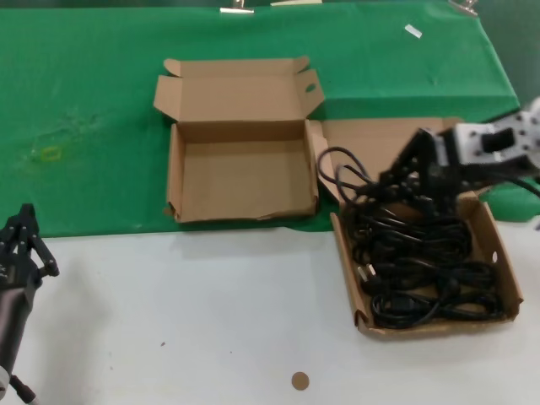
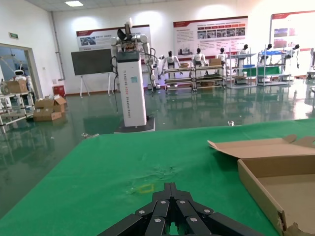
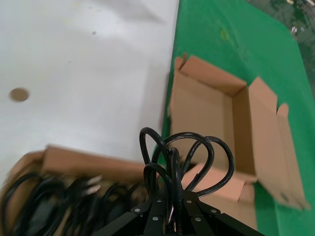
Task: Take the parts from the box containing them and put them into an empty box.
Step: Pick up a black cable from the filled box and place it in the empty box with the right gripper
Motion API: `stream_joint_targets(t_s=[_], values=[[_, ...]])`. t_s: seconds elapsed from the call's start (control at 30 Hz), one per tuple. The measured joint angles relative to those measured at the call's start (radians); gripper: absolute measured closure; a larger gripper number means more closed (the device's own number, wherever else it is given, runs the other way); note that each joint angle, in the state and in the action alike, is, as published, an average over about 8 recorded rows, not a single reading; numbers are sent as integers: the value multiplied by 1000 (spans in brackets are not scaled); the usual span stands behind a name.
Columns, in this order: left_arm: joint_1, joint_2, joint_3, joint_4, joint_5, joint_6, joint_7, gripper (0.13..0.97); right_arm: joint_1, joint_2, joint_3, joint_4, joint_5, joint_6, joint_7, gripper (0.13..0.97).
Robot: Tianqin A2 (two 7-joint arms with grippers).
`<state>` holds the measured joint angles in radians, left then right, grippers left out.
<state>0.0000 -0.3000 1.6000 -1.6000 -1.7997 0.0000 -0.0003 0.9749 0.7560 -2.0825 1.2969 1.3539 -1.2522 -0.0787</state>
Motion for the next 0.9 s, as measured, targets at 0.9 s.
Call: stream_joint_targets(t_s=[0.9], values=[[0,0,0,0,0,0,0,953,386,-543,-126,-758,-82,159,-258,928]])
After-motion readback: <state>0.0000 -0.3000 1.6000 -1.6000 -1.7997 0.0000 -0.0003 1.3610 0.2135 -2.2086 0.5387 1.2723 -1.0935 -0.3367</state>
